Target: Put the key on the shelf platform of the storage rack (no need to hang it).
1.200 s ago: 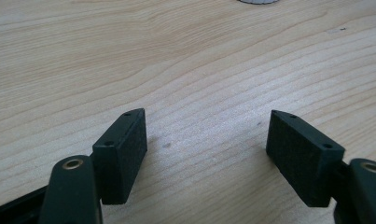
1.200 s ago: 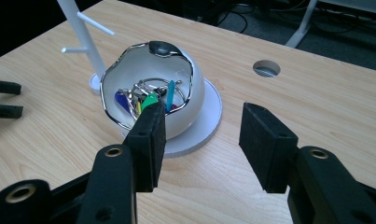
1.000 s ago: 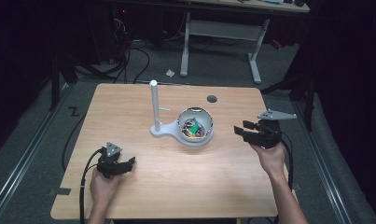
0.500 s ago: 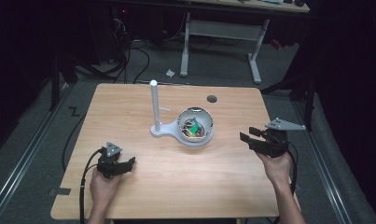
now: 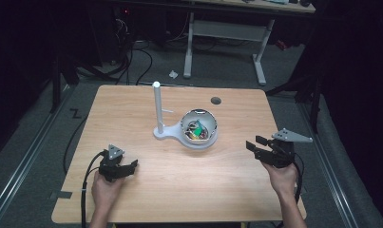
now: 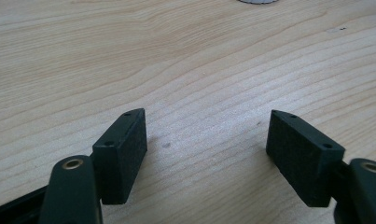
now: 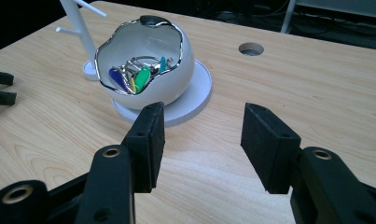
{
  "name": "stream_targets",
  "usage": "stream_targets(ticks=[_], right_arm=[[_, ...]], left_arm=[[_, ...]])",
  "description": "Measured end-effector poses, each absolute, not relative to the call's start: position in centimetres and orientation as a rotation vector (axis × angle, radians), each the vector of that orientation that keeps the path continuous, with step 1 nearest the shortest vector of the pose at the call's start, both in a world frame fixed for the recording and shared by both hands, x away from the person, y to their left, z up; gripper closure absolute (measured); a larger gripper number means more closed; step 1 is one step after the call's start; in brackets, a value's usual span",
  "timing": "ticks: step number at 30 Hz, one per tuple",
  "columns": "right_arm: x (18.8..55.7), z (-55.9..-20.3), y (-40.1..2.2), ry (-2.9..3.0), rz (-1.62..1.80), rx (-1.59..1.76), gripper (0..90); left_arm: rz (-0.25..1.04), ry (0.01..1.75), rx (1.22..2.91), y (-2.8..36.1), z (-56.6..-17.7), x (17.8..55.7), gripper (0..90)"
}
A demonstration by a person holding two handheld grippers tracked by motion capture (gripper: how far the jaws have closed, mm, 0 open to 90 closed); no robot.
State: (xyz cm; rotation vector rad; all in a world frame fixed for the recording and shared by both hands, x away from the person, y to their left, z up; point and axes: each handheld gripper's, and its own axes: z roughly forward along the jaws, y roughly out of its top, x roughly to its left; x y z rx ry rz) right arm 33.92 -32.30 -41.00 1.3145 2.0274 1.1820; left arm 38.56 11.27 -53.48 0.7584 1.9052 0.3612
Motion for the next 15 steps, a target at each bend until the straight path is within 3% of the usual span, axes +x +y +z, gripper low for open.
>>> stream_targets(ticks=[15], right_arm=[[33.6, -44.0, -31.5, 2.034, 1.162, 1.336, 49.1]], left_arm=[[0.361, 1.905, 0.759, 11.3, -53.5, 38.6, 29.2]])
